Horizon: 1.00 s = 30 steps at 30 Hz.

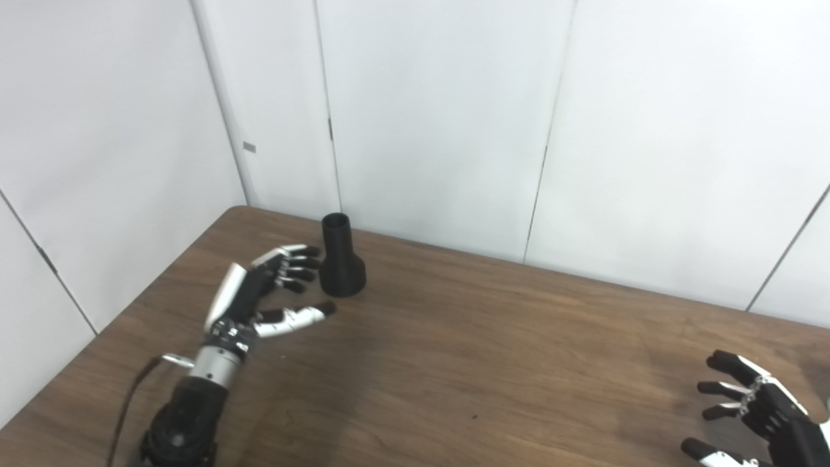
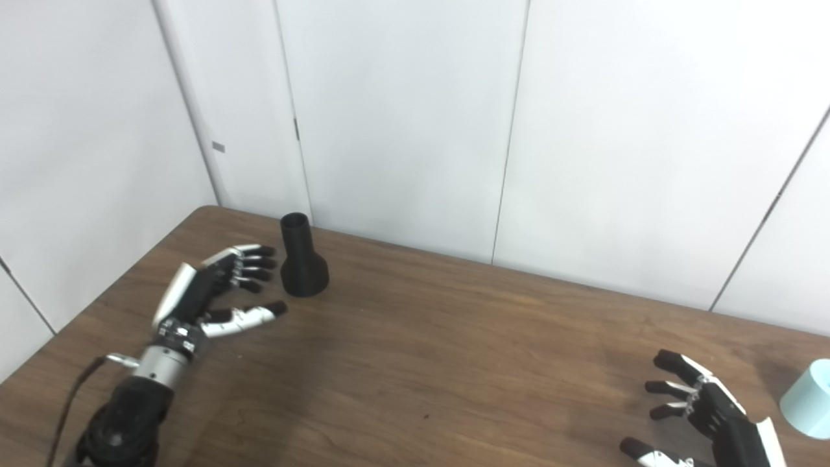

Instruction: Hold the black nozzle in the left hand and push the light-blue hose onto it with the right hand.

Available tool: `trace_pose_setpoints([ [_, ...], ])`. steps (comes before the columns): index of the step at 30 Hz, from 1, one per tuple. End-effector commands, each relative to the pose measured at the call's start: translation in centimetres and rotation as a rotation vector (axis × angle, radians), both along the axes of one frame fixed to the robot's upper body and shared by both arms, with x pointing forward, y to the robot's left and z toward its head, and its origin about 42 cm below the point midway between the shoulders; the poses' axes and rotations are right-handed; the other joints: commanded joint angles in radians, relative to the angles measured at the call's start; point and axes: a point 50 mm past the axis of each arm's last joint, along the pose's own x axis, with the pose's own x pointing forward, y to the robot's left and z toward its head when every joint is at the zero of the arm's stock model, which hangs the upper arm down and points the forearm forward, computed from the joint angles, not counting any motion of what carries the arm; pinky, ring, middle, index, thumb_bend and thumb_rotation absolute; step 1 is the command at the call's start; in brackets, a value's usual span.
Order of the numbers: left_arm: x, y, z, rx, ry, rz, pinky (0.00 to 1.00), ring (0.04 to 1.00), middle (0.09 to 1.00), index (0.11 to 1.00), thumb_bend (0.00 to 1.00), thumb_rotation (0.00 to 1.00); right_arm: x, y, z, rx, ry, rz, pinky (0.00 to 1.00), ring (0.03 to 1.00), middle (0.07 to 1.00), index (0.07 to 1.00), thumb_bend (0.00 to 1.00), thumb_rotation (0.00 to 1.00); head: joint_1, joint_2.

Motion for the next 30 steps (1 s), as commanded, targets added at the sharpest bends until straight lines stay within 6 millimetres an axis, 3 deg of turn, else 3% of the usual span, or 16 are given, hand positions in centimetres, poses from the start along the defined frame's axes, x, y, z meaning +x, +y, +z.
trace_pose_setpoints([
  [1, 0.8, 1.5, 2.7, 0.056, -0.076, 0.082, 0.48, 0.561, 0.627, 0.663, 0.77, 0.15, 0.7, -0.1, 1.9, 0.005, -0.084, 0.007, 0.47, 0.645, 0.769, 0.749, 0.89, 0.25, -0.002, 0.001],
  [9, 2.3, 2.7, 2.6, 0.085, 0.002, 0.198, 0.62, 0.767, 0.806, 0.811, 0.83, 0.24, 0.6, 0.1, 2.1, 0.003, -0.087, 0.006, 0.47, 0.647, 0.774, 0.747, 0.88, 0.25, -0.008, 0.005],
  [12, 3.4, 2.8, 2.3, 0.076, 0.083, 0.179, 0.76, 0.893, 0.924, 0.917, 0.89, 0.29, 0.5, 0.2, 2.2, 0.006, -0.09, 0.006, 0.46, 0.642, 0.765, 0.743, 0.87, 0.23, -0.012, 0.006],
  [15, 4.4, 2.5, 2.1, 0.095, 0.17, 0.156, 0.92, 0.976, 0.983, 0.984, 0.94, 0.33, 0.3, 0.3, 2.4, 0.002, -0.086, 0.001, 0.46, 0.635, 0.766, 0.741, 0.86, 0.24, -0.017, 0.009],
  [18, 5.6, 2.2, 2.0, 0.111, 0.242, 0.13, 0.94, 0.998, 0.998, 0.999, 0.99, 0.38, 0.2, 0.4, 2.5, -0.003, -0.086, -0.002, 0.46, 0.634, 0.765, 0.741, 0.86, 0.24, -0.023, 0.009],
  [23, 7.3, 1.4, 1.2, 0.118, 0.289, 0.082, 1.0, 1.0, 1.0, 1.0, 1.0, 0.42, 0.0, 0.5, 2.8, -0.002, -0.083, 0.005, 0.46, 0.63, 0.767, 0.74, 0.84, 0.21, -0.029, 0.016],
  [30, 9.1, 0.3, -0.1, 0.14, 0.298, 0.08, 0.99, 1.0, 0.984, 0.956, 1.0, 0.4, -0.5, 0.9, 3.3, -0.023, -0.07, 0.02, 0.48, 0.657, 0.788, 0.756, 0.82, 0.15, -0.034, 0.023],
])
